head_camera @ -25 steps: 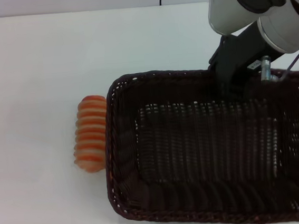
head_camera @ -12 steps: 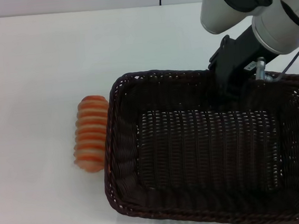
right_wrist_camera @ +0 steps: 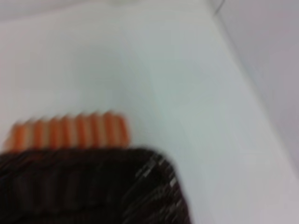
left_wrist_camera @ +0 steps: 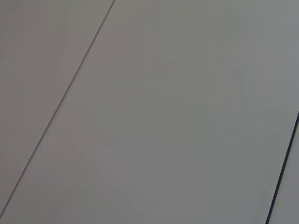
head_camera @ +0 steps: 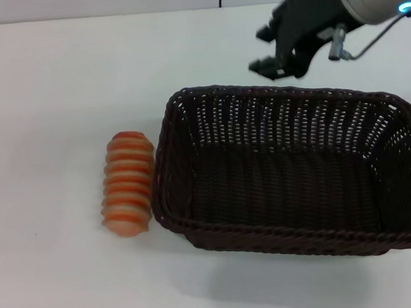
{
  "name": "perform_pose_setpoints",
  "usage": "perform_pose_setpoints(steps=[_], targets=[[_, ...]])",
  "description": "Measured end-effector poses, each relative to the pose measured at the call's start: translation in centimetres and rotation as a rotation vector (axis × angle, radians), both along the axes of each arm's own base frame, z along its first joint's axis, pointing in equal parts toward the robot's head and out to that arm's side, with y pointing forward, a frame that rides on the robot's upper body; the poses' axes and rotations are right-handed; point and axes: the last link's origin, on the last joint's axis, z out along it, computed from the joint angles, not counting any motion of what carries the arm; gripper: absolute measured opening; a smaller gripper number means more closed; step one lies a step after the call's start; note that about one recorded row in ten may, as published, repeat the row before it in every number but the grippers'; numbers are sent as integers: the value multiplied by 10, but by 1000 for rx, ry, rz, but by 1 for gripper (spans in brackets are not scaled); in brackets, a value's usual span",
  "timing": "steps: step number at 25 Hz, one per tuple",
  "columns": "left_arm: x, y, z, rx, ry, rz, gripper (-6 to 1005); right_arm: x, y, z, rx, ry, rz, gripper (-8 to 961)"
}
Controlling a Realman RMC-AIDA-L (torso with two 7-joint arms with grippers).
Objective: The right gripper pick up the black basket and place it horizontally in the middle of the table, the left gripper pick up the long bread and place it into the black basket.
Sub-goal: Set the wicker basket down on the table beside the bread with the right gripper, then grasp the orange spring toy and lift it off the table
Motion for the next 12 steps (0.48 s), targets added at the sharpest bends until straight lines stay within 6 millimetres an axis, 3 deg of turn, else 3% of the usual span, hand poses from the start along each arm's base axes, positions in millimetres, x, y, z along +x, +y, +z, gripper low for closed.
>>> perform_pose_setpoints(steps=[9, 12], targets=[[0, 2, -2, -11, -1, 1, 869, 10, 17, 21, 263, 263, 119, 425], [1, 2, -2, -13, -7, -2, 869, 27, 15, 33, 361, 386, 143, 425]])
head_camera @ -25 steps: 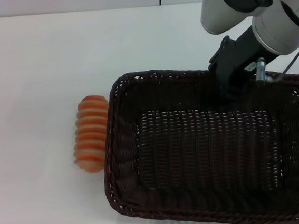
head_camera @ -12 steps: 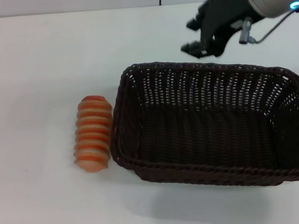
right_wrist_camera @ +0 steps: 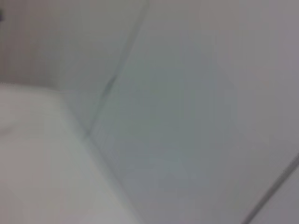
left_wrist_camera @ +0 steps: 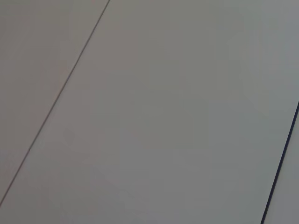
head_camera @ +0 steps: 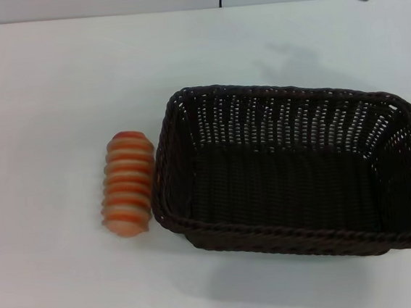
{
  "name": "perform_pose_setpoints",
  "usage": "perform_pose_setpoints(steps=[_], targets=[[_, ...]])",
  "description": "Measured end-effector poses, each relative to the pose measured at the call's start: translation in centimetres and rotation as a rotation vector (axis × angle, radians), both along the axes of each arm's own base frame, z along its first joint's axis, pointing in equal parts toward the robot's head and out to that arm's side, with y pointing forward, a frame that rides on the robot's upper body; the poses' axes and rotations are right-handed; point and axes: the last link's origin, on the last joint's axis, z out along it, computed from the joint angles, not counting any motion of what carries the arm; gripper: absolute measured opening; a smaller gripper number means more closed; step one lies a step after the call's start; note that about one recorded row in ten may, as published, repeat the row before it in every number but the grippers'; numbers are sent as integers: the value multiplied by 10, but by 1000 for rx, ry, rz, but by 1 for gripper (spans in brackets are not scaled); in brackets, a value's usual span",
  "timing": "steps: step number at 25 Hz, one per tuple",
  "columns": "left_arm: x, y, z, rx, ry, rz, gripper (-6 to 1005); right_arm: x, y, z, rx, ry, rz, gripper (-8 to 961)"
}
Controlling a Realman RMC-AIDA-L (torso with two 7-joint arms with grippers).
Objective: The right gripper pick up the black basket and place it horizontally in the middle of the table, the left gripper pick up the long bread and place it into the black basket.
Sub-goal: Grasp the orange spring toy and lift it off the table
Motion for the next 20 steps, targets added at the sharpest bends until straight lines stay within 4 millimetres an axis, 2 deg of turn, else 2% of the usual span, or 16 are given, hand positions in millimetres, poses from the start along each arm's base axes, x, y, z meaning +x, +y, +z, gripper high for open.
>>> perform_pose_setpoints(steps=[1, 3, 4, 5, 6, 7, 11, 13, 15, 16, 20], targets=[[0, 0, 0, -2, -3, 1, 869, 10, 0, 8, 68, 69, 2, 426], [0, 1, -1, -4, -4, 1, 869, 16, 0, 12, 110, 109, -1, 427], [0, 1, -1, -5, -5, 0, 869, 31, 2, 21, 205, 176, -19, 427], [0, 1, -1, -5, -5, 0, 869, 31, 2, 21, 205, 176, -19, 427], [0, 1, -1, -7, -4, -1, 869, 49, 2, 28, 326, 224, -41, 427], [0, 1, -1, -7, -4, -1, 870, 49, 2, 28, 326, 224, -41, 426], [3, 3, -4, -22, 2, -10, 870, 80, 2, 25, 585, 248, -79, 426], [3, 3, -4, -24, 2, -11, 870, 84, 2, 23, 620, 248, -86, 426], [3, 3, -5, -28, 4, -13, 870, 95, 3, 22, 720, 248, -97, 426], [3, 3, -5, -28, 4, -13, 870, 105, 3, 22, 823, 260, -104, 426], [3, 3, -5, -29, 4, -13, 870, 118, 3, 20, 927, 297, -97, 426]])
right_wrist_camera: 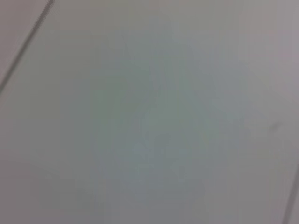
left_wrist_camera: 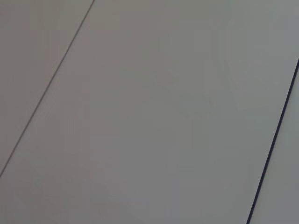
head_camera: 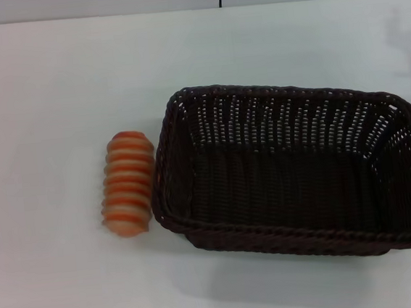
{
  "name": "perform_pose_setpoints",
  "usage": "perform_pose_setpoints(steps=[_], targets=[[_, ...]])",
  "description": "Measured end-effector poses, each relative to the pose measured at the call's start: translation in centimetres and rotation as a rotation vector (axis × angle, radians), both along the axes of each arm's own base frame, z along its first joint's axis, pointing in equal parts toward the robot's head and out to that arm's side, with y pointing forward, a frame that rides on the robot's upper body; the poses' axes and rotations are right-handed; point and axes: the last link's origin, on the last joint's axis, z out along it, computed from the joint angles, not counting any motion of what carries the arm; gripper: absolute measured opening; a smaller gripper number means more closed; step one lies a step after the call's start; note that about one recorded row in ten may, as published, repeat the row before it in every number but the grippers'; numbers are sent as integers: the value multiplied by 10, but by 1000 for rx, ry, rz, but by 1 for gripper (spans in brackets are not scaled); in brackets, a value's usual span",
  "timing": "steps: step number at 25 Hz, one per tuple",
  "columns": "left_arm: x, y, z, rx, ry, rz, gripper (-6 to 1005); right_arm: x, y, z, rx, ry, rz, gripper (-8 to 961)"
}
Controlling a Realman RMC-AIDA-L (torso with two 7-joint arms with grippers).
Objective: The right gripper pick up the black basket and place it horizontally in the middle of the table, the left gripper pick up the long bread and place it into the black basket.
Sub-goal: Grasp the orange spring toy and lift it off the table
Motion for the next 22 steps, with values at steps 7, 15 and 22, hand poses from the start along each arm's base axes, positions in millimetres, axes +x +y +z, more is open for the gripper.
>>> perform_pose_setpoints(steps=[7, 15, 22], targets=[[2, 1, -3, -14, 4, -9, 870, 30, -17, -2, 132, 150, 221, 426], [2, 0, -5, -22, 7, -9, 870, 65, -37, -2, 133, 314, 291, 427], [4, 1, -7, -33, 12, -20, 870, 73, -42, -2, 135, 313, 286, 427]])
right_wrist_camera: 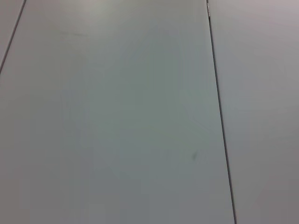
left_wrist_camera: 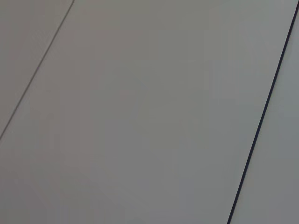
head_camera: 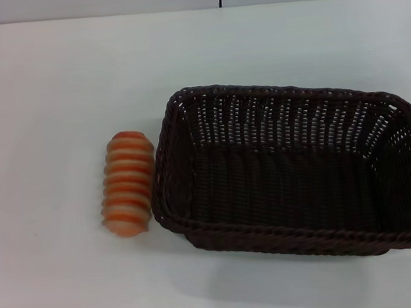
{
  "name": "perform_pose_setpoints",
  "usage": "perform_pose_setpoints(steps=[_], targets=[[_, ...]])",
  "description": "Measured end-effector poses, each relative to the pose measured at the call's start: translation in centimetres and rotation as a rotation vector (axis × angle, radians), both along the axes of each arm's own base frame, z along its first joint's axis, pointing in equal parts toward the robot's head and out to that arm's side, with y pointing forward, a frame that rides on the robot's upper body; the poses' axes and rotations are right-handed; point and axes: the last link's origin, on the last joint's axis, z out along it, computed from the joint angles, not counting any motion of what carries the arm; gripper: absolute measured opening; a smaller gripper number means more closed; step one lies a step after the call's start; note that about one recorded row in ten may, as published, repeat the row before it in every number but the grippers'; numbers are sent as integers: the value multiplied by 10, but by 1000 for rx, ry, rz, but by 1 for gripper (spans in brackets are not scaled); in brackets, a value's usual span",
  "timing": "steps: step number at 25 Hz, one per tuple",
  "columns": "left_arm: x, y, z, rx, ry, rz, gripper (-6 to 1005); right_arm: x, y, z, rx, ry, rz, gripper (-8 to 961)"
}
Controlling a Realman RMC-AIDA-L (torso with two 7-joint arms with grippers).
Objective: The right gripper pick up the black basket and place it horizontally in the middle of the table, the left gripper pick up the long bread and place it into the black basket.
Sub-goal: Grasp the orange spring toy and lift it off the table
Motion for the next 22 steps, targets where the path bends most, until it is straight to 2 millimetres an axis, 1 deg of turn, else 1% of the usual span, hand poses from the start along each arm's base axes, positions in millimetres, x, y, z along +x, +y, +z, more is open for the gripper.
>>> perform_pose_setpoints(steps=[8, 12, 14, 16, 18, 19, 21, 22], targets=[[2, 2, 0, -2, 0, -10, 870, 2, -1, 0, -1, -4, -3, 426], [16, 9, -2, -67, -10, -91, 870, 8, -5, -2, -6, -5, -24, 426], [26, 16, 4, -140, -36, -142, 870, 14, -9, -3, -11, -4, -48, 425], [29, 18, 6, -159, -45, -152, 870, 16, -11, -4, -14, -5, -56, 425], [38, 23, 11, -214, -73, -172, 870, 21, -12, -4, -18, -8, -74, 425], [45, 25, 14, -273, -92, -173, 870, 25, -13, -5, -21, -10, -87, 425], [48, 26, 16, -302, -101, -164, 870, 26, -12, -5, -24, -11, -93, 425], [53, 27, 19, -338, -103, -159, 870, 27, -11, -6, -29, -12, -98, 425]])
